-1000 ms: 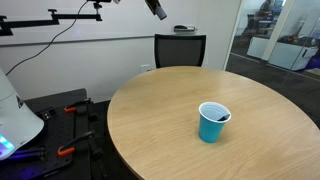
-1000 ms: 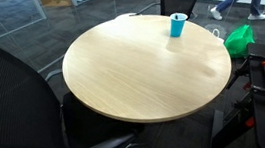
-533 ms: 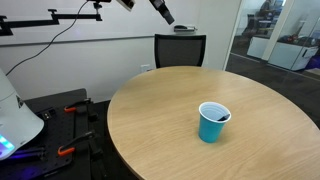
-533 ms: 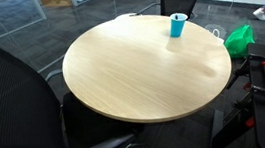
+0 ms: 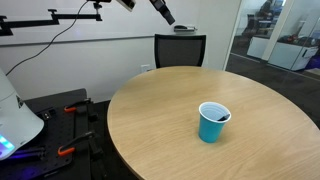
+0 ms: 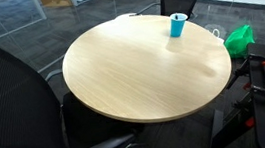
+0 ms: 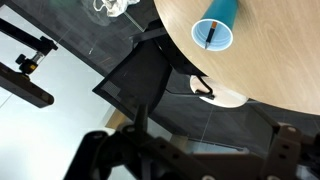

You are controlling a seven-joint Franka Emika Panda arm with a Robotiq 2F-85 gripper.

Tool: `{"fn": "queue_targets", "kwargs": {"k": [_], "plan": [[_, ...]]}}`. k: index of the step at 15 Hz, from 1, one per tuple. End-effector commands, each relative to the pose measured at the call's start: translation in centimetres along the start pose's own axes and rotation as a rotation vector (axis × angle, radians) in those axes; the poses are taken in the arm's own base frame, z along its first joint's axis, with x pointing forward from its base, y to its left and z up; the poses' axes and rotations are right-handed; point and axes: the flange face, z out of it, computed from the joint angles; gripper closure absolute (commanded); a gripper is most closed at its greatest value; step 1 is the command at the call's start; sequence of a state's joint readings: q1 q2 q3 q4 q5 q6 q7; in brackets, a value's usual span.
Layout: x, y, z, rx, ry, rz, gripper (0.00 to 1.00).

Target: Remove the orange and black pen from the light blue cup

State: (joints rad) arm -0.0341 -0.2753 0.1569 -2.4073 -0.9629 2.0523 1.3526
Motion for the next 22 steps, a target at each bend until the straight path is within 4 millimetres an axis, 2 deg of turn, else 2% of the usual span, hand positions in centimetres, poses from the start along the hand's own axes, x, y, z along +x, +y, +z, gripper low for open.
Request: {"fn": "queue_targets", "kwargs": {"k": [1,5,13,22], "plan": [[0.2,-0.2,1.1,0.014,-0.032,0.094,0.00],[-0.2,-0.6,4.1,0.026,-0.116,0.210,0.00],[-0.6,-1.7,11.1,0.082,-0.131,0.357,0.00],[1.0,0.7,18.1,0.107,-0.191,0.385,0.00]]}}
